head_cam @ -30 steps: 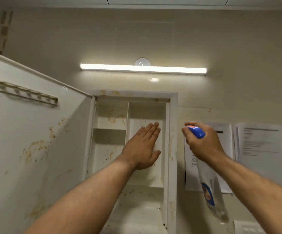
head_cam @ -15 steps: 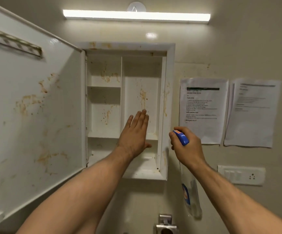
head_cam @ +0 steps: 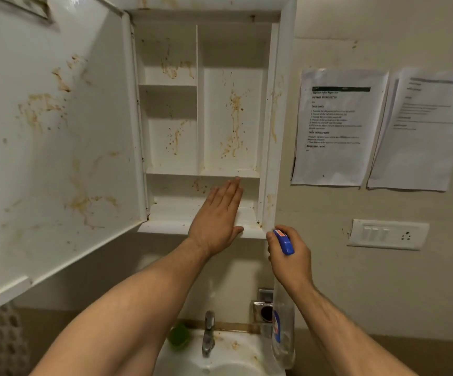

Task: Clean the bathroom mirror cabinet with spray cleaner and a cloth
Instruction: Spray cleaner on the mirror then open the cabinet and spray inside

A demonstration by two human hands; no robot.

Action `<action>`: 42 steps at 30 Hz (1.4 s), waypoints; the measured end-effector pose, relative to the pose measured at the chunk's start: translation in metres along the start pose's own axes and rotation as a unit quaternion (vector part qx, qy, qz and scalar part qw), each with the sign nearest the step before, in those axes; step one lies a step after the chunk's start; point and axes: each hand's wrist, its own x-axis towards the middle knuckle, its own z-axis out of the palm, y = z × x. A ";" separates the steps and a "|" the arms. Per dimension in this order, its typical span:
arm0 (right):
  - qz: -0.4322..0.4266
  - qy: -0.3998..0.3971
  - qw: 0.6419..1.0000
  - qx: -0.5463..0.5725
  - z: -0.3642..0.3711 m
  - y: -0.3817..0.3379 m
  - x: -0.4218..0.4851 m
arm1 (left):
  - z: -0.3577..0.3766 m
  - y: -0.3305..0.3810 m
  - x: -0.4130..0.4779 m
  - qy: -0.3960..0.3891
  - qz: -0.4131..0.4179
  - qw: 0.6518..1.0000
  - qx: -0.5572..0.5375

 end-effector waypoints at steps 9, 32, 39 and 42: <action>0.008 -0.040 0.999 0.009 0.023 0.014 -0.019 | 0.020 -0.014 -0.026 -0.039 -0.084 0.993 0.070; 0.009 -0.055 0.992 0.117 0.115 -0.062 -0.019 | -0.013 -0.121 -0.068 -0.027 -0.159 0.985 0.065; 0.011 0.003 0.998 0.054 0.106 -0.072 0.012 | -0.025 -0.117 -0.046 -0.007 -0.147 0.987 0.063; 0.023 0.004 0.998 0.059 0.103 -0.074 0.015 | -0.024 -0.117 -0.042 -0.003 -0.140 0.988 0.066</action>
